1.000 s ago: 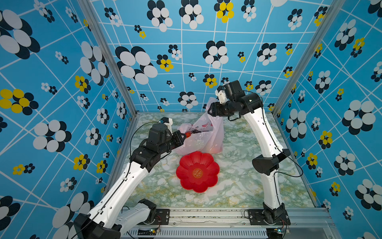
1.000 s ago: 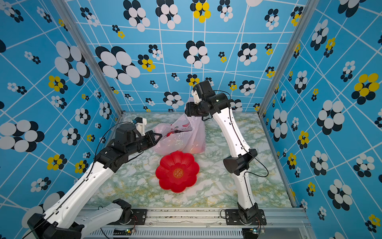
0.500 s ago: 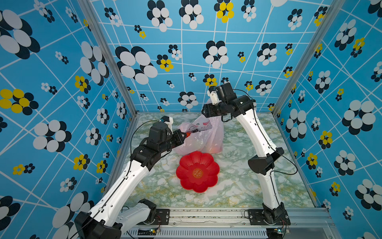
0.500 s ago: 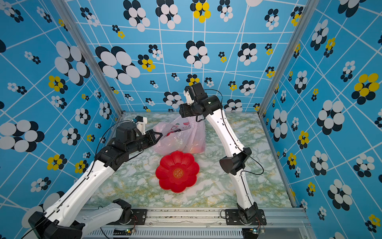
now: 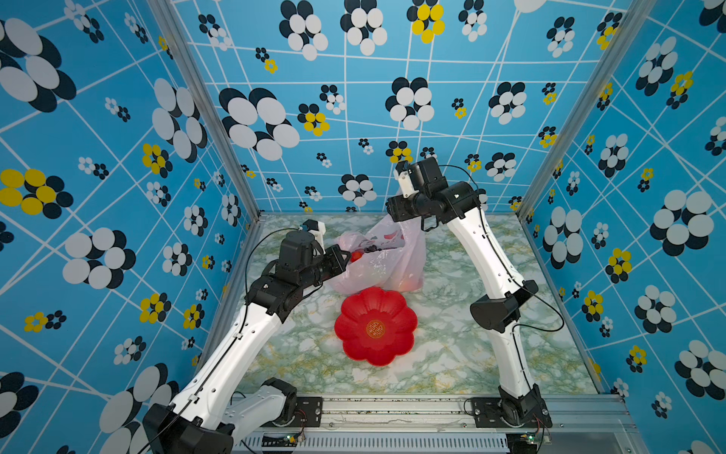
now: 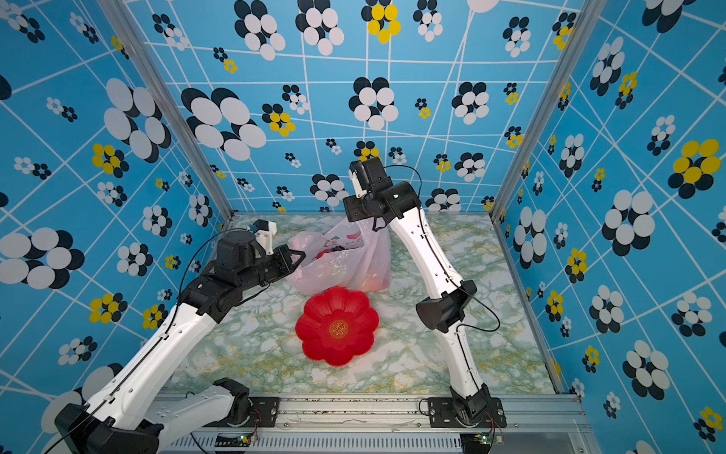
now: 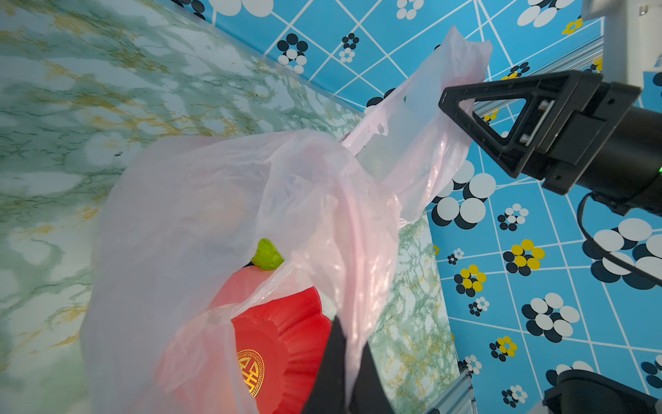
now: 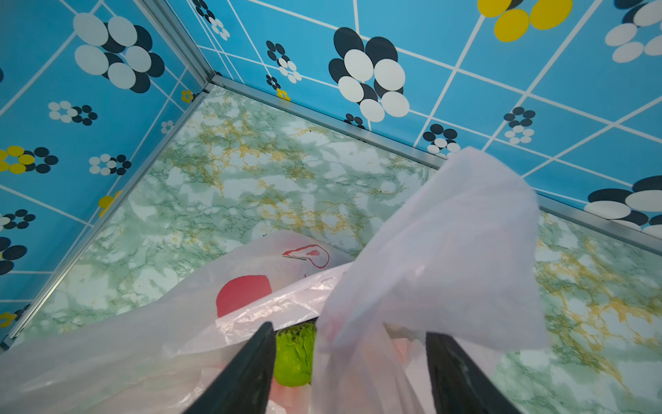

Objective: Place the fruits into the plastic bag
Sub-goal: Pick up the plastic bag from the top-center of the table, then place the plastic bag at the top-center of the table.

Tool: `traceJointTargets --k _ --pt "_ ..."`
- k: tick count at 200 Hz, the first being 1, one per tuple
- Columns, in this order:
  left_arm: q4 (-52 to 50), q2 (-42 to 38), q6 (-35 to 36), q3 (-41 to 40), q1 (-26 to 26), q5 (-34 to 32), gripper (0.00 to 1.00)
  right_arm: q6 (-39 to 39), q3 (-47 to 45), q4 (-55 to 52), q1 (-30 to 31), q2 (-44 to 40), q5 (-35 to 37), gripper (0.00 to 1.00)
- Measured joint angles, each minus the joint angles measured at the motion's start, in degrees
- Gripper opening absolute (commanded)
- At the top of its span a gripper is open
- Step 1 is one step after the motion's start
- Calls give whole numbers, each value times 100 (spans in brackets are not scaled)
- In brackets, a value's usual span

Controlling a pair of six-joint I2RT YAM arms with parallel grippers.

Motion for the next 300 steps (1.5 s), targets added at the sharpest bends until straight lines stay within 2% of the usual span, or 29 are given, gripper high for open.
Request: traceJointTargets --k 20,31,41,64,108,126,158,183,209,237,271,278,284,292,300 --pt "-2 -35 0 0 83 63 0 52 11 129 15 146 -138 58" --pt "-7 -68 0 0 127 98 0 83 11 179 46 245 -201 51" --pt "-7 -94 0 0 160 125 0 170 11 201 83 323 -269 38" --pt "-9 -118 0 0 236 199 0 363 11 297 155 393 -393 0" --pt "-7 133 -15 289 516 382 0 837 63 837 114 236 -433 0" --pt "11 619 -42 940 632 446 0 1128 61 1172 -61 -33 -527 0" --pt "138 1698 -52 2575 651 566 0 1834 79 1832 -673 -691 -839 0" --pt "264 2155 -74 3366 632 623 0 2190 173 2135 -979 -988 -1016 0" --pt "343 2223 -94 3467 514 671 0 2247 201 2083 -946 -1064 -1248 0" --pt "389 2236 -157 3209 431 693 0 2212 70 1674 -931 -1058 -1467 0" --pt "374 2363 -177 3136 431 719 0 2087 -708 1329 -931 -1204 -1626 0" --pt "372 2365 -177 3136 431 743 7 2068 -962 1322 -931 -1274 -1670 8" --pt "372 2365 -175 3136 426 763 15 2068 -1187 1320 -931 -1349 -1709 20" --pt "374 2365 -164 3136 426 782 28 2072 -1434 1322 -931 -1436 -1753 33" --pt "380 2361 -201 3130 426 809 45 2039 -1661 1325 -931 -1534 -1784 44"
